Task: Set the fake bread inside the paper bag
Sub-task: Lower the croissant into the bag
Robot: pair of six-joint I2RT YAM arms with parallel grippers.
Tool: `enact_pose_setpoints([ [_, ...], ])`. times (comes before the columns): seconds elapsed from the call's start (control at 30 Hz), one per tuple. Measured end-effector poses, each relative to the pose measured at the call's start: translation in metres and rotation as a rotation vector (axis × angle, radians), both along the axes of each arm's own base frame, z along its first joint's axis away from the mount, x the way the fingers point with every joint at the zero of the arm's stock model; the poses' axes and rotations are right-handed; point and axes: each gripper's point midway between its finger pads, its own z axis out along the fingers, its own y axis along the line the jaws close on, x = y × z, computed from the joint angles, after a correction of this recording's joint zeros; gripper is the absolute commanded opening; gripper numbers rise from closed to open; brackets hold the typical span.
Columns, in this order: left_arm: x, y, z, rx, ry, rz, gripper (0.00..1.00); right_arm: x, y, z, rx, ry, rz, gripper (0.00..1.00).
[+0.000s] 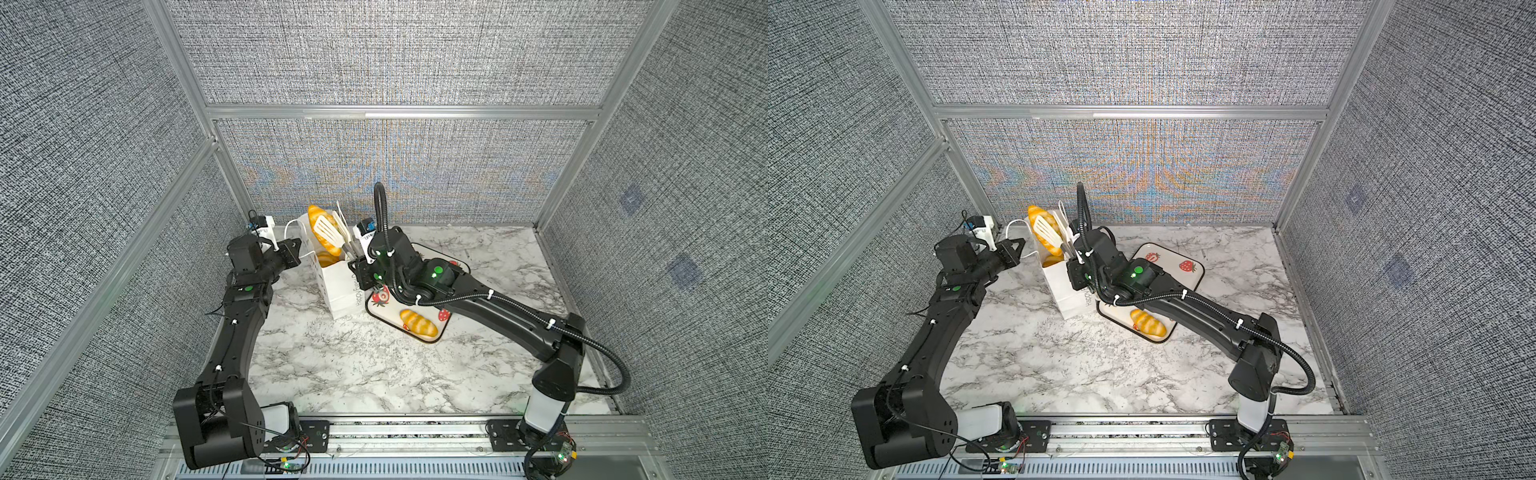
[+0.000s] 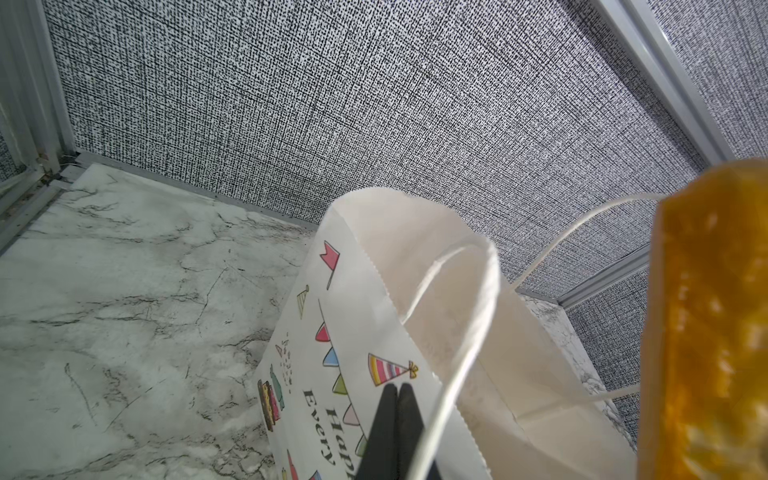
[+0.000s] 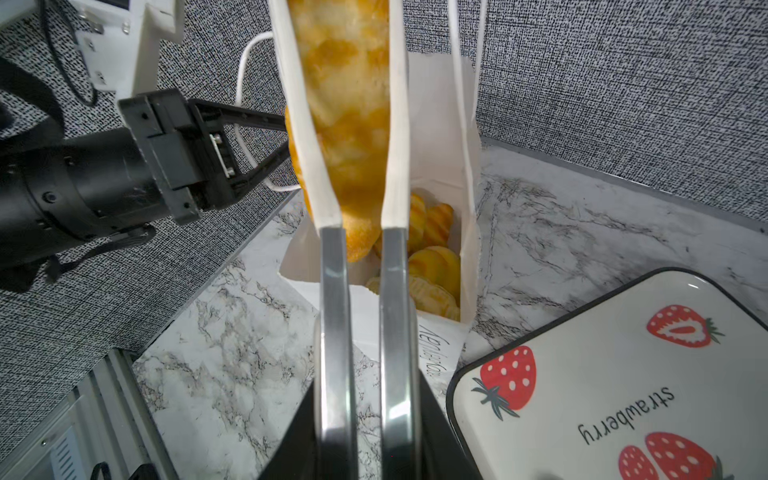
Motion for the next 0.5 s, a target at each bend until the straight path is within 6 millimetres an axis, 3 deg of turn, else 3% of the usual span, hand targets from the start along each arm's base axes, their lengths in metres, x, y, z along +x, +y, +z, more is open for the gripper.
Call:
enact_pose_setpoints([
  [0.23,0.0,0.0,0.001,0.0,-0.002,0.0,0.0,0.011,-0.005,-0.018,-0.032,0.049,-0.032,0.27],
  [0.5,0.0,0.0,0.001,0.0,-0.003,0.0,0.0,0.013,-0.005,-0.022,-0.03,0.067,-0.037,0.27],
])
